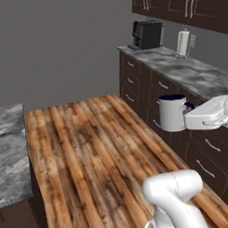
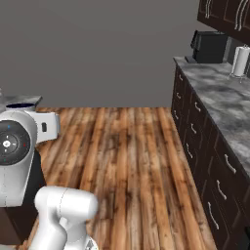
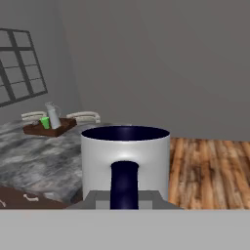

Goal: There is a tray on the dining counter. Grab the cup, mug, and pitcher and place them on the tray. The pitcher may be placed next to the tray if it cannot fit the tray.

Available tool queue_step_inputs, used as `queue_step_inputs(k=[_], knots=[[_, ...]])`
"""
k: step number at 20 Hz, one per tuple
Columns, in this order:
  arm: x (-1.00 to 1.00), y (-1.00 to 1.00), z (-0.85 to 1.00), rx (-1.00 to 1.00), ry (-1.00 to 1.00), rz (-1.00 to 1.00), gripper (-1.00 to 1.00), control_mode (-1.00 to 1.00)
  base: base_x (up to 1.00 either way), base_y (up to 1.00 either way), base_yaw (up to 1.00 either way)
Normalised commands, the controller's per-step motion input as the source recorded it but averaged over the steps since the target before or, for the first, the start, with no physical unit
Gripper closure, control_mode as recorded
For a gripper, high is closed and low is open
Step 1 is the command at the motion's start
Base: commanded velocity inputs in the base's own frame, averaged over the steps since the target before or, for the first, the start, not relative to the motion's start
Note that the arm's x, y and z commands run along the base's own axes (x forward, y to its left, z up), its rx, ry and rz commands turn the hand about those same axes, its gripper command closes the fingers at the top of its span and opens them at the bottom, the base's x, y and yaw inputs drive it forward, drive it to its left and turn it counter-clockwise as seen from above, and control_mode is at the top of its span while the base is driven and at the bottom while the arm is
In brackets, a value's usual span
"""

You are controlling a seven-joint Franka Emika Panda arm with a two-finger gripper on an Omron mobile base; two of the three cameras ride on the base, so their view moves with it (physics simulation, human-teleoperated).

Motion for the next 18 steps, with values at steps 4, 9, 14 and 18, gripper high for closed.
queue_step_inputs(k=[4,9,14,18], knots=[[0.0,0.0,0.0,0.0,0.0,0.0,1.0,1.0,1.0,-0.69,0.0],[0.0,0.0,0.0,0.0,0.0,0.0,1.0,1.0,1.0,-0.08,-0.03],[0.0,0.0,0.0,0.0,0.0,0.0,1.0,1.0,1.0,0.7,-0.14],[0.0,0.0,0.0,0.0,0.0,0.0,1.0,1.0,1.0,0.67,-0.12]])
